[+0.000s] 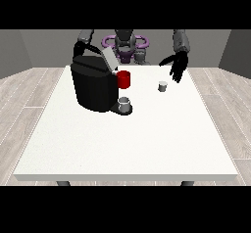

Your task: Insert the coffee pod into the coffee machine and close the lid

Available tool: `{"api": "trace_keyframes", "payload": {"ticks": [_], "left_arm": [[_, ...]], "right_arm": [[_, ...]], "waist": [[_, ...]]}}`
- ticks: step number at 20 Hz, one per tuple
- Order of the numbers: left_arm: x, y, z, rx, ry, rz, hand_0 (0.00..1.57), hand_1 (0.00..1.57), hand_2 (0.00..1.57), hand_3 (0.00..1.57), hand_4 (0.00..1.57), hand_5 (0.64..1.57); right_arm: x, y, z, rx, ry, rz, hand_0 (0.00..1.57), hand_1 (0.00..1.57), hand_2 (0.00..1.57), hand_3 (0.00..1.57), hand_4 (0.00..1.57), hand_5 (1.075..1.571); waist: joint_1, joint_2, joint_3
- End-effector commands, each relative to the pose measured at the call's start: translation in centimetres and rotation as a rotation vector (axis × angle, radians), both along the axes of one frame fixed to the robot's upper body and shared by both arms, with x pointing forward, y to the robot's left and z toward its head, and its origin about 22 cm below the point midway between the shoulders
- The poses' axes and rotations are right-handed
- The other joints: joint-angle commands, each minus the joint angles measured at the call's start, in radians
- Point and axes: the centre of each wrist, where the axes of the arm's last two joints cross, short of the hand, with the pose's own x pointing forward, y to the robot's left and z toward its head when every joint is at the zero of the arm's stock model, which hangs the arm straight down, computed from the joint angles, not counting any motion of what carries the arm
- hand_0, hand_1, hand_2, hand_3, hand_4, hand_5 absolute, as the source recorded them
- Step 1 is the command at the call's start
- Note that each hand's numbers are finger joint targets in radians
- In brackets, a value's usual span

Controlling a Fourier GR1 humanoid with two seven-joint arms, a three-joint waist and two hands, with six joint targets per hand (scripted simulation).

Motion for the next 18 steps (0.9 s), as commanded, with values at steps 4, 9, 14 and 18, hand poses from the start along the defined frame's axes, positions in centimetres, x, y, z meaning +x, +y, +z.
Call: {"api": "trace_keyframes", "payload": {"ticks": [4, 9, 14, 18], "left_arm": [[1.6, 1.2, -1.1, 0.115, 0.050, -0.029, 0.00, 0.00, 0.00, 0.00, 0.00, 1.571], [2.3, -0.5, -2.6, 0.184, 0.014, -0.013, 0.00, 0.00, 0.42, 0.00, 0.00, 1.571], [3.9, -4.2, -2.8, 0.253, -0.026, -0.028, 0.94, 0.94, 0.95, 0.69, 0.08, 1.571], [4.7, -2.2, -1.9, 0.337, -0.124, -0.050, 1.07, 1.07, 1.13, 0.93, 0.46, 1.571]], "right_arm": [[1.4, 1.0, 1.3, 0.003, 0.000, -0.016, 0.00, 0.00, 0.00, 0.00, 0.00, 1.571], [2.1, 0.7, 0.2, 0.064, 0.052, -0.012, 0.00, 0.00, 0.00, 0.00, 0.00, 1.571], [2.7, 0.5, -1.8, 0.014, 0.122, -0.011, 0.00, 0.00, 0.00, 0.00, 0.00, 1.571], [2.7, 1.3, -1.1, -0.020, 0.088, 0.022, 0.00, 0.00, 0.00, 0.00, 0.00, 1.571]], "waist": [[-0.006, 0.051, -0.0004], [0.023, 0.040, 0.0001], [0.034, 0.027, 0.0004], [-0.004, 0.072, -0.0002]]}}
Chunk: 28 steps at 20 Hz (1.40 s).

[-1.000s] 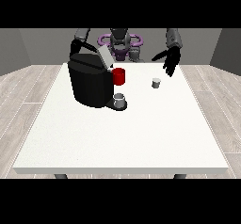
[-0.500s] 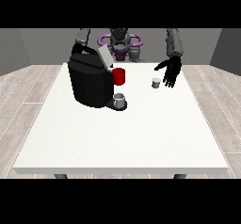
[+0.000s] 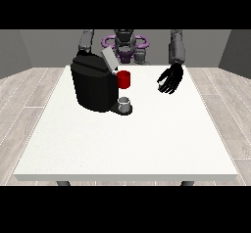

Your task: Insert the coffee pod into the coffee machine and close the lid

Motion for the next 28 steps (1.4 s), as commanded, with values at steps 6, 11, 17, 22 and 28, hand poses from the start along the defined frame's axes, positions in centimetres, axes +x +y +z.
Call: {"api": "trace_keyframes", "payload": {"ticks": [6, 11, 17, 22, 28], "left_arm": [[1.2, -2.1, -1.2, 0.238, 0.032, -0.039, 0.83, 0.83, 1.00, 0.86, 0.34, 1.571], [1.2, -0.9, -1.3, 0.324, 0.155, -0.073, 0.75, 0.75, 0.94, 0.81, 0.37, 1.571], [0.8, -1.7, -3.3, 0.298, 0.182, -0.116, 0.91, 0.91, 1.05, 0.96, 0.41, 1.571], [3.5, -2.4, 0.5, 0.250, 0.079, -0.135, 1.28, 1.28, 1.31, 1.24, 0.50, 1.571], [4.8, -4.6, 2.9, 0.117, 0.107, -0.243, 1.45, 1.45, 1.43, 1.35, 0.53, 1.571]], "right_arm": [[0.4, 1.9, -0.7, -0.001, 0.020, 0.025, 0.00, 0.00, 0.00, 0.00, 0.00, 1.571], [0.8, 0.5, -2.0, 0.008, 0.043, 0.017, 0.00, 0.00, 0.00, 0.00, 0.00, 1.571], [0.1, -1.1, -4.0, 0.034, 0.106, -0.004, 0.00, 0.00, 0.00, 0.00, 0.00, 1.571], [0.5, 0.4, -3.8, -0.061, 0.142, -0.038, 0.00, 0.00, 0.00, 0.00, 0.00, 1.571], [0.7, -1.9, -5.7, -0.077, 0.181, -0.099, 0.00, 0.00, 0.00, 0.00, 0.00, 1.571]], "waist": [[-0.021, 0.001, 0.0002], [0.004, -0.031, 0.0005], [0.020, -0.069, 0.0003], [0.008, -0.063, 0.0000], [0.070, -0.112, 0.0008]]}}
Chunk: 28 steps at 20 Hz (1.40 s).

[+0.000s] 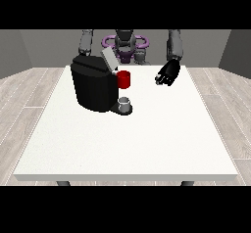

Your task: Insert the coffee pod into the coffee machine and close the lid

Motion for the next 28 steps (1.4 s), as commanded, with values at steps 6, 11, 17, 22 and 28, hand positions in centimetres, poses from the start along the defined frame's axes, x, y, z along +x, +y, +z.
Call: {"api": "trace_keyframes", "payload": {"ticks": [6, 11, 17, 22, 28], "left_arm": [[2.4, -5.3, 4.6, -0.028, 0.088, -0.115, 1.40, 1.40, 1.39, 1.33, 0.54, 1.571], [3.7, -4.5, 6.8, -0.049, 0.076, -0.052, 1.40, 1.40, 1.39, 1.33, 0.54, 1.571], [5.2, -7.9, 12.0, -0.056, -0.016, -0.123, 1.34, 1.34, 1.37, 1.35, 0.56, 1.571], [6.5, -4.7, 17.6, -0.127, -0.034, -0.045, 1.22, 1.22, 1.27, 1.29, 0.51, 1.571], [7.2, -4.2, 20.1, -0.160, -0.086, 0.025, 1.22, 1.22, 1.27, 1.26, 0.47, 1.571]], "right_arm": [[-1.3, -1.1, -3.5, -0.026, 0.106, -0.036, 0.00, 0.00, 0.00, 0.00, 0.00, 1.571], [-0.3, 0.5, -1.5, -0.020, 0.044, 0.036, 0.00, 0.00, 0.00, 0.00, 0.00, 1.571], [0.6, 0.6, -1.0, 0.020, -0.008, 0.052, 0.00, 0.00, 0.00, 0.00, 0.00, 1.571], [1.7, 0.7, 1.5, 0.018, -0.050, 0.090, 0.00, 0.00, 0.00, 0.00, 0.00, 1.571], [2.1, 2.8, 4.1, 0.011, -0.123, 0.117, 0.00, 0.00, 0.00, 0.00, 0.00, 1.571]], "waist": [[0.033, -0.118, 0.0006], [-0.032, -0.087, 0.0000], [-0.044, -0.072, 0.0005], [-0.097, -0.054, 0.0001], [-0.184, 0.011, -0.0002]]}}
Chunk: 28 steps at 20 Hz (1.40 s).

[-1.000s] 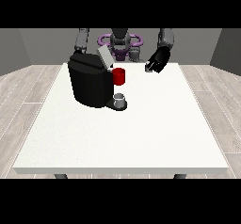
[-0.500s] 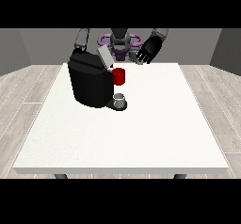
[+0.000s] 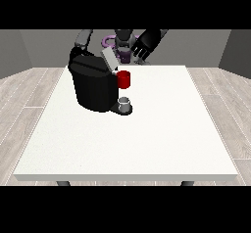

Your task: Insert the coffee pod into the coffee machine and close the lid

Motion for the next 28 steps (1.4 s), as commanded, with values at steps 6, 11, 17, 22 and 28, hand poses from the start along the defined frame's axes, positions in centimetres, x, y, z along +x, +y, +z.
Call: {"api": "trace_keyframes", "payload": {"ticks": [6, 11, 17, 22, 28], "left_arm": [[0.6, -1.2, 4.4, 0.016, -0.097, 0.039, 1.22, 1.22, 1.29, 1.24, 0.48, 1.571], [0.7, 0.9, 6.5, 0.018, -0.128, 0.064, 1.26, 1.26, 1.30, 1.24, 0.49, 1.571], [0.8, 0.4, 5.9, 0.039, -0.137, 0.007, 1.17, 1.17, 1.24, 1.22, 0.46, 1.571], [0.9, 1.0, 6.3, 0.018, -0.116, 0.015, 1.24, 1.24, 1.29, 1.22, 0.43, 1.571], [1.2, -2.0, 6.3, 0.015, -0.086, -0.034, 1.19, 1.19, 1.23, 1.19, 0.43, 1.571]], "right_arm": [[2.0, 0.0, 3.9, 0.003, -0.110, -0.020, 0.00, 0.00, 0.00, 0.00, 0.00, 1.571], [2.3, 1.4, 6.3, 0.004, -0.131, 0.001, 0.00, 0.00, 0.00, 0.00, 0.00, 1.571], [3.2, 0.0, 7.0, 0.007, -0.160, -0.034, 0.00, 0.00, 0.00, 0.00, 0.12, 1.571], [2.7, -0.8, 5.7, 0.005, -0.140, -0.038, 0.00, 0.00, 0.00, 0.00, 0.00, 1.571], [2.8, -0.7, 4.4, 0.000, -0.132, -0.057, 0.00, 0.00, 0.00, 0.00, 0.03, 1.571]], "waist": [[-0.040, 0.091, 0.0001], [-0.090, 0.137, -0.0003], [-0.059, 0.183, -0.0002], [-0.059, 0.191, 0.0000], [-0.036, 0.175, 0.0003]]}}
